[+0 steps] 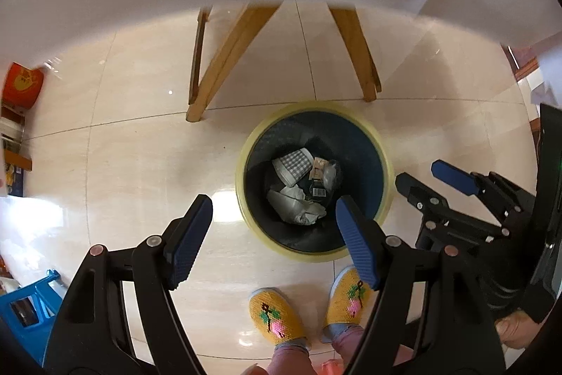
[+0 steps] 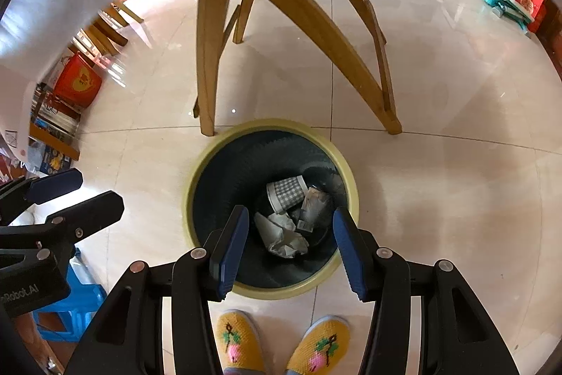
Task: Collect trash
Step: 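Carry both items over the black bin and open both grippers, then raise both tools back toward the table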
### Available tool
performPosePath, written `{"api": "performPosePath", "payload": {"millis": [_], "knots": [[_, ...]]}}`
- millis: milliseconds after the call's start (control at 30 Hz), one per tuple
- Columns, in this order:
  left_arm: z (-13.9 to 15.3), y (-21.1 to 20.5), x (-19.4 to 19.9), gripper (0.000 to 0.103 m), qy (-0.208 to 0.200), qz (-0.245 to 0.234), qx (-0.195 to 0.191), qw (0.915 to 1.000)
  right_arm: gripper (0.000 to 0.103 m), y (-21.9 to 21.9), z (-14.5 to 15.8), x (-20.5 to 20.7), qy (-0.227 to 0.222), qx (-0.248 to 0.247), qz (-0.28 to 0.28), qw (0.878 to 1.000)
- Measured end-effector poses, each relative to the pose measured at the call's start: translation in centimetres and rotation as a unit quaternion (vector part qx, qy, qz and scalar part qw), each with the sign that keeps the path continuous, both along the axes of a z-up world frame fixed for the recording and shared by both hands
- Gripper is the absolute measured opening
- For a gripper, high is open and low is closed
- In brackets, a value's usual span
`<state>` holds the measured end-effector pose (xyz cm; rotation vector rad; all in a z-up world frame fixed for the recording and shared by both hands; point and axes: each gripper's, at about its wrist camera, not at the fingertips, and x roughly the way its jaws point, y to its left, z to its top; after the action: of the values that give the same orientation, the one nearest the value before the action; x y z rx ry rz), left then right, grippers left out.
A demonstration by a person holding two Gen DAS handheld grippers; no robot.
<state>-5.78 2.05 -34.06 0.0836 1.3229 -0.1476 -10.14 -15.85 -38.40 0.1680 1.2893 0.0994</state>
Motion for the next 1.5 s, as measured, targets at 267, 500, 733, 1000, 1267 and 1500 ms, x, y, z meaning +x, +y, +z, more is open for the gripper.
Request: {"api": "performPosePath", "payload": {"millis": [267, 500, 733, 1000, 1267, 1500], "knots": [[8.3, 0.5, -1.2, 0.070, -0.015, 0.001, -0.009, 0.9998, 0.051, 0.5, 8.3, -0.9, -0.014, 0.007, -0.006, 1.000], [16.5, 1.4, -2.4, 0.070, -0.036, -0.003, -0.006, 0.9993, 0.051, 1.0, 16.5, -1.8, -0.031, 0.009, -0.003, 0.999], [25.0, 2.8, -3.1, 0.070, -0.057, -0.004, -0.020, 0.9982, 0.051, 1.5, 25.1, -2.7, -0.055, 0.006, -0.006, 0.998], [33.7, 3.9, -4.0, 0.070, -0.089, -0.027, -0.030, 0.9952, 0.051, 2.9, 34.7, -3.6, -0.092, 0.000, 0.003, 0.996], [39.6, 5.1, -4.2, 0.070, -0.137, -0.044, -0.041, 0.9887, 0.051, 4.1, 42.1, -3.7, -0.143, -0.014, 0.006, 0.990], [43.5, 5.4, -3.6, 0.070, -0.173, -0.073, -0.050, 0.9810, 0.052, 3.5, 46.4, -3.2, -0.184, -0.033, -0.017, 0.982]]}}
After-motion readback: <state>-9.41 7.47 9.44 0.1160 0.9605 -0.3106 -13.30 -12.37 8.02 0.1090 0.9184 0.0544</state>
